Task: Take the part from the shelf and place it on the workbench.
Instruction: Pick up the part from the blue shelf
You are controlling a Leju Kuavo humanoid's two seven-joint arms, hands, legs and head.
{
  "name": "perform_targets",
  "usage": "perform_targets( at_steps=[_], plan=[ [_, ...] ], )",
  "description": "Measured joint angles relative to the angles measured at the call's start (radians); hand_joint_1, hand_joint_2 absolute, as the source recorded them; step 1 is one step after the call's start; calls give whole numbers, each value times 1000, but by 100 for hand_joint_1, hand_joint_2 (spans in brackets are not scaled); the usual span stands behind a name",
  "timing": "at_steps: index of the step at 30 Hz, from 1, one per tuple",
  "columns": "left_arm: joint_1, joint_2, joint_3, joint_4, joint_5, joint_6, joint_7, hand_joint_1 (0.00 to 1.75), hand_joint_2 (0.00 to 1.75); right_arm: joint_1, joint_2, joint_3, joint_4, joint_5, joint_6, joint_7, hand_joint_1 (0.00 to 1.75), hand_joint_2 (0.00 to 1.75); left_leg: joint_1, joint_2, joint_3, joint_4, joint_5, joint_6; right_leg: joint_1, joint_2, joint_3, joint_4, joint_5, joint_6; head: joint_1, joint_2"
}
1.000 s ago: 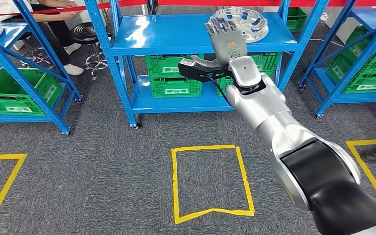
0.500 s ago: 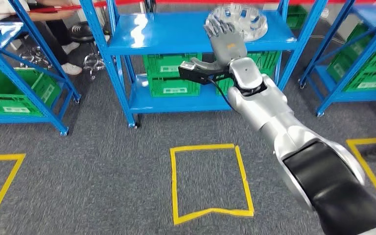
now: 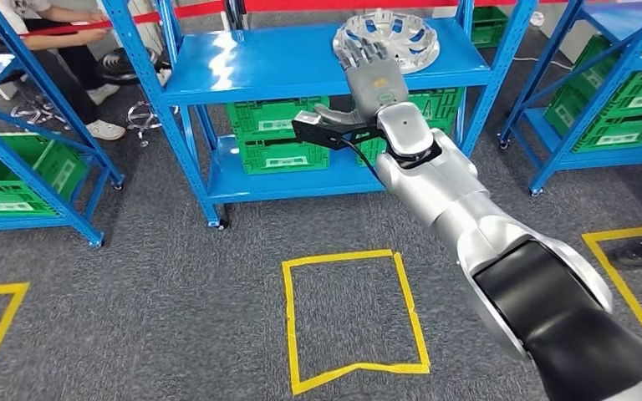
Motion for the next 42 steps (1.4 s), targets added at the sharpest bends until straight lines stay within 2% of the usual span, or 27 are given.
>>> perform_targets(
  at_steps=[2,4,6,8,9,10,12,13,14,15,18,20,21,23,24,25,26,28,29,30,31,34,36,39,40,41,42],
  plan=[
    [-2,-1,0,0,-1,0,1,0,0,0,0,2,0,-4,0,0,0,0,0,1,7,-9,-9,8,1,1,2,-5,-3,12,0,0],
    [-2,-3,1,0,-3,0,2,0,0,-2,-2,4,-1,-9,1,-1,0,0,5,1,16,-17,-10,19,2,-2,-6,17,-17,21,2,0],
    [-3,-5,1,1,-5,0,2,0,0,-3,-4,7,-1,-12,4,-1,0,0,7,2,24,-22,-14,30,1,-7,-57,113,-57,27,5,0],
    [-4,-6,1,1,-6,1,2,0,0,0,-7,12,0,-14,8,-1,0,0,6,2,30,-21,-21,35,1,-8,-136,239,-91,30,5,0],
    [-3,-7,2,1,-6,1,2,0,0,3,-10,14,0,-14,9,-1,0,0,6,2,34,-20,-26,36,1,-8,-162,267,-85,31,5,0],
    [-2,-8,2,1,-6,1,2,0,0,4,-12,16,0,-15,9,-1,0,0,6,1,40,-19,-32,36,1,-9,-169,258,-60,30,5,0],
    [-1,-9,2,2,-7,2,3,0,0,4,-16,18,0,-16,9,-2,0,0,6,1,54,-16,-46,31,1,-13,-132,141,27,26,5,0],
    [-2,-10,2,2,-7,3,3,0,0,2,-17,19,0,-17,8,-2,0,0,4,0,59,-14,-53,27,4,-15,-103,75,57,22,5,0],
    [-3,-10,2,2,-7,3,3,0,0,1,-18,20,0,-18,6,-2,0,0,2,0,62,-12,-59,22,5,-17,-81,27,72,18,5,0],
    [-4,-11,2,2,-8,3,3,0,0,1,-19,21,0,-19,5,-2,0,0,1,0,64,-12,-63,17,8,-18,-69,1,74,13,5,0],
    [-5,-11,4,3,-9,3,3,0,0,2,-23,23,0,-22,2,-1,0,0,2,4,72,-15,-74,1,8,-13,-57,-8,59,-3,5,0],
    [-5,-11,5,3,-11,3,4,0,0,2,-25,23,0,-23,-1,-1,0,0,3,4,58,24,-94,-11,2,-10,-41,-13,51,-14,3,0],
    [-5,-11,6,3,-12,3,4,0,0,4,-25,23,0,-24,-2,-1,0,0,5,4,30,75,-112,-16,0,-10,-33,-15,47,-18,2,0],
    [-5,-12,6,4,-17,3,3,0,0,15,-27,24,0,-26,-5,0,0,0,8,3,-50,203,-146,-22,0,-9,-20,-15,35,-22,1,0],
    [-3,-12,6,4,-18,3,3,0,0,23,-28,24,0,-28,-6,0,0,0,9,3,-84,244,-145,-24,-1,-9,-13,-15,28,-22,1,0],
    [-2,-12,6,5,-19,3,3,0,0,31,-29,24,0,-30,-7,-1,0,0,9,3,-101,249,-124,-25,-1,-7,-5,-14,21,-20,1,0],
    [-1,-12,6,5,-19,3,4,0,0,37,-31,25,0,-31,-9,0,0,0,10,3,-100,220,-87,-24,-2,-6,4,-14,14,-17,1,0],
    [0,-12,6,5,-22,3,5,0,0,41,-35,26,0,-33,-14,0,0,0,10,3,-58,95,-4,-21,-4,-5,23,-13,-3,-8,1,0],
    [0,-13,6,5,-24,3,4,0,0,40,-37,26,0,-34,-15,1,0,0,9,2,-35,40,15,-17,-4,-4,29,-13,-11,-2,0,0],
    [-2,-13,6,6,-25,3,4,0,0,40,-38,27,0,-34,-16,1,0,0,7,1,-19,6,21,-11,-3,-3,32,-15,-15,4,0,0],
    [-3,-14,6,6,-27,3,4,0,0,41,-40,28,-1,-34,-17,1,0,0,5,1,-12,-5,12,-2,-1,-2,34,-15,-17,11,0,0],
    [-3,-17,6,6,-27,3,5,0,0,44,-47,31,-2,-35,-17,2,0,0,6,-1,1,-15,1,22,-1,-3,35,-6,-16,27,1,0],
    [-4,-18,6,5,-27,3,4,0,0,43,-52,32,-3,-36,-18,5,0,0,7,-2,16,-20,-6,35,-1,-7,-9,70,-37,34,3,0],
    [-5,-19,6,5,-27,3,-2,0,0,53,-62,35,-3,-40,-20,8,0,0,2,-4,34,-21,-23,46,1,-11,-128,241,-86,36,5,0],
    [-4,-19,6,5,-27,3,-5,0,0,60,-68,36,-3,-42,-21,10,0,0,0,-6,43,-20,-30,47,2,-11,-152,256,-80,34,5,0],
    [-2,-19,6,5,-27,3,-7,0,0,65,-74,38,-3,-44,-24,12,0,0,-2,-7,52,-20,-38,48,3,-11,-159,238,-57,30,5,0],
    [0,-19,7,6,-27,3,-9,0,0,69,-81,38,-5,-47,-27,16,0,0,-5,-8,63,-19,-47,48,5,-11,-148,184,-14,23,5,0]
  ],
)
